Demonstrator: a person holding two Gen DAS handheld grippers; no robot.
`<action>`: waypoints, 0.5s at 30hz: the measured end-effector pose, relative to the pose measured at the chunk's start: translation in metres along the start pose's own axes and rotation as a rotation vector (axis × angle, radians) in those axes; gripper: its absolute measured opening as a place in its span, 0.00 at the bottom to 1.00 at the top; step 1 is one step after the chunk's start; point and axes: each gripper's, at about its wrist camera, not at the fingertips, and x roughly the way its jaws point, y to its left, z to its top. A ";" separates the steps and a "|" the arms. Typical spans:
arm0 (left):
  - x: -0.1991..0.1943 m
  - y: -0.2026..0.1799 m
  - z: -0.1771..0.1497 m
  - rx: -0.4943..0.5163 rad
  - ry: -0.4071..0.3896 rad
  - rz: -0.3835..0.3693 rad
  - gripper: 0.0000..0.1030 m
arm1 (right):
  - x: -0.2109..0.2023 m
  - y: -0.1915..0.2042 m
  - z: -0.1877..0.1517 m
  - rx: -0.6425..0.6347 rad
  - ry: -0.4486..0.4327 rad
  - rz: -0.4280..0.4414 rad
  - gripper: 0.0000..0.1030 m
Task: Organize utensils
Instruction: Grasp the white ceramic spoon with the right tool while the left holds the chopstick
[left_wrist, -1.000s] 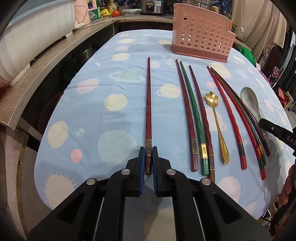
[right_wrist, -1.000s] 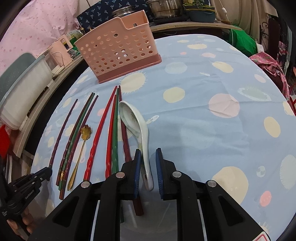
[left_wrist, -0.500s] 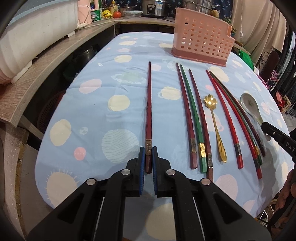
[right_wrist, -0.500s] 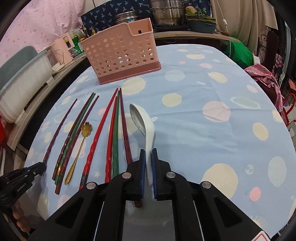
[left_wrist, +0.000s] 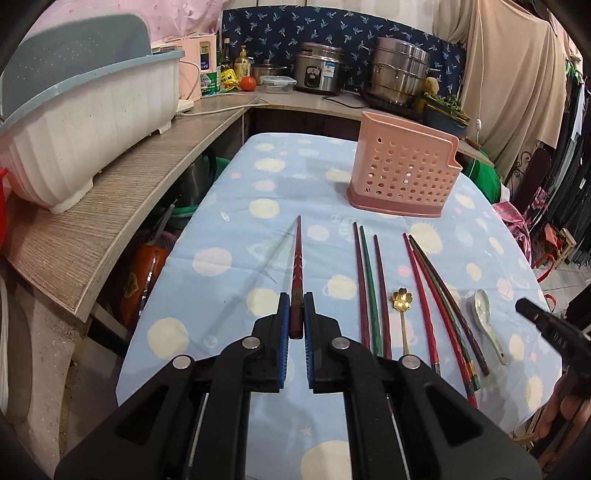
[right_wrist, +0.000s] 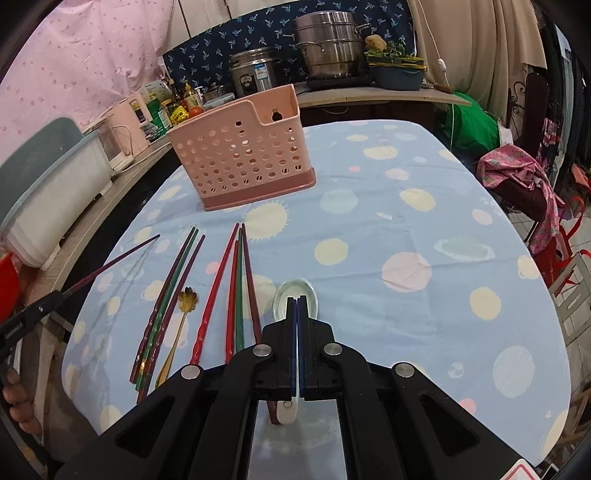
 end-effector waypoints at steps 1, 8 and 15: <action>0.000 0.000 -0.002 0.001 0.005 -0.001 0.07 | 0.001 0.000 -0.005 0.001 0.010 -0.002 0.15; 0.015 -0.004 -0.026 0.012 0.083 -0.001 0.07 | 0.024 -0.005 -0.033 0.062 0.102 0.048 0.16; 0.021 -0.005 -0.038 0.012 0.119 0.002 0.07 | 0.027 0.002 -0.038 0.043 0.104 0.065 0.16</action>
